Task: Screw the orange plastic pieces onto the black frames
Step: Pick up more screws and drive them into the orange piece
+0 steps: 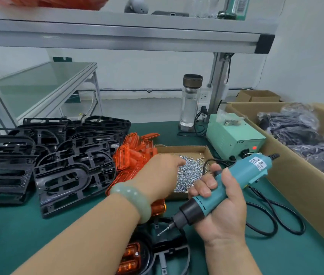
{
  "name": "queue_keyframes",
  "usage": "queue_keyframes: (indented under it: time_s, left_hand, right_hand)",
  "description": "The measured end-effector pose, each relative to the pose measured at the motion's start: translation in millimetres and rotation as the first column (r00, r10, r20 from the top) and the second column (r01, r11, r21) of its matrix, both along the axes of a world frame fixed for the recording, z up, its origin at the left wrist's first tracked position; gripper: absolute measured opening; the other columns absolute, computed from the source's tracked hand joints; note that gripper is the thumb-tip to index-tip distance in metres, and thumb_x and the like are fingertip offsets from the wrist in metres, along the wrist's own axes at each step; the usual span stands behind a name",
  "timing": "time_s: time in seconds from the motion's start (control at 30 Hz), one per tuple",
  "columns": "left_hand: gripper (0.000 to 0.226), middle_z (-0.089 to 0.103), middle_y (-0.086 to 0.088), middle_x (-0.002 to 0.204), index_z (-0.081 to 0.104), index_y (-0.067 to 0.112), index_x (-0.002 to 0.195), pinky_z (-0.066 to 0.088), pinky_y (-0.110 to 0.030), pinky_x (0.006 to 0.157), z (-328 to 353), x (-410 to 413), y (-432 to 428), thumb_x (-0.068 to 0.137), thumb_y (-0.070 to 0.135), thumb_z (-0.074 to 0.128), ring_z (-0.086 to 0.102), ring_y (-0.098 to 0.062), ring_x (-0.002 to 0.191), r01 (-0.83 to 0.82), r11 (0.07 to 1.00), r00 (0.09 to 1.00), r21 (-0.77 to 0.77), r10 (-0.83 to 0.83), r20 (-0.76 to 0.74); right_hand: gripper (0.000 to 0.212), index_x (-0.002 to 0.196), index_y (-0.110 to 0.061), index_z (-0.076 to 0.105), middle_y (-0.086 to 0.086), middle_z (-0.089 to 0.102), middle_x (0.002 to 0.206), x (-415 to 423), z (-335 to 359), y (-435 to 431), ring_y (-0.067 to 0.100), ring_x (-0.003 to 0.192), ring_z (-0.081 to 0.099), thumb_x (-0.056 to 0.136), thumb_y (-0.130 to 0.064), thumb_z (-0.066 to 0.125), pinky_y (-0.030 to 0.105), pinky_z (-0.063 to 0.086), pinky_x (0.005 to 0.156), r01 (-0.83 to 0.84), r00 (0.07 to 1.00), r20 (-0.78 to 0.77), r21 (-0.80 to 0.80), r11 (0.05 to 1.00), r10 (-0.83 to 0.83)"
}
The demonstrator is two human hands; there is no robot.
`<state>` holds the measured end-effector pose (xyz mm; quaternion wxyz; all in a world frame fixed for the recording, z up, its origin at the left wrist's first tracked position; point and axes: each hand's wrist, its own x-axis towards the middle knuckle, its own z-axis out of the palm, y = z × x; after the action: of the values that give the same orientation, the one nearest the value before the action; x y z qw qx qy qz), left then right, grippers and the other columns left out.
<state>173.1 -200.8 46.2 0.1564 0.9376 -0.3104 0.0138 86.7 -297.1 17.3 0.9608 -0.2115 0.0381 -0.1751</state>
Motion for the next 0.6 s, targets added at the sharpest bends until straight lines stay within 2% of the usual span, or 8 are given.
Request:
queue_keyframes:
  time_s: [0.1,0.2,0.33,0.43,0.6]
  left_hand:
    - [0.056,0.051,-0.009,0.139,0.041,0.018,0.141,0.037,-0.029,0.104,3.7,13.8,-25.1,0.090,-0.003,0.044,0.048,-0.024,0.127,0.058,0.958,0.995,0.282,-0.034,-0.089]
    - [0.055,0.046,-0.011,0.142,0.038,0.015,0.143,0.037,-0.035,0.106,5.4,17.3,-39.3,0.091,-0.001,0.049,0.046,-0.027,0.127,0.113,0.900,0.979,0.421,-0.029,-0.200]
    - [0.028,0.060,-0.014,0.122,0.059,0.006,0.121,0.047,-0.037,0.095,-2.3,19.8,-41.1,0.095,0.008,0.047,0.057,-0.029,0.112,0.087,0.917,0.991,0.389,-0.038,-0.131]
    - [0.026,0.065,-0.011,0.114,0.064,0.008,0.116,0.048,-0.034,0.093,0.0,22.4,-39.5,0.094,0.007,0.050,0.060,-0.028,0.106,0.052,0.897,0.995,0.440,-0.007,-0.103]
    - [0.025,0.069,-0.009,0.104,0.069,0.011,0.104,0.052,-0.038,0.088,0.7,26.2,-29.7,0.088,0.004,0.052,0.063,-0.027,0.098,0.029,0.931,0.998,0.363,-0.008,-0.059]
  right_hand:
    - [0.015,0.088,-0.017,0.054,-0.006,0.041,0.055,0.8,-1.1,-1.9,0.007,0.042,0.040,0.079,-0.029,0.055,0.019,0.042,0.045,-0.002,1.000,-0.013,0.003,1.000,0.002]
    - [0.015,0.089,-0.017,0.055,-0.006,0.041,0.055,1.7,-1.7,-2.6,0.007,0.041,0.040,0.079,-0.028,0.056,0.019,0.042,0.045,-0.007,1.000,-0.018,0.010,1.000,0.007]
    - [0.015,0.088,-0.017,0.055,-0.005,0.041,0.054,2.8,-2.3,-2.1,0.008,0.041,0.041,0.077,-0.028,0.056,0.021,0.042,0.044,-0.015,1.000,-0.012,0.013,1.000,0.015]
    - [0.014,0.087,-0.016,0.056,-0.005,0.041,0.054,3.4,-2.2,-2.2,0.008,0.040,0.041,0.078,-0.027,0.055,0.020,0.042,0.044,-0.011,1.000,-0.009,0.018,1.000,0.011]
    - [0.014,0.088,-0.016,0.055,-0.005,0.042,0.054,3.8,-2.5,-3.4,0.008,0.040,0.041,0.078,-0.027,0.055,0.020,0.042,0.045,-0.008,1.000,-0.005,0.020,1.000,0.008]
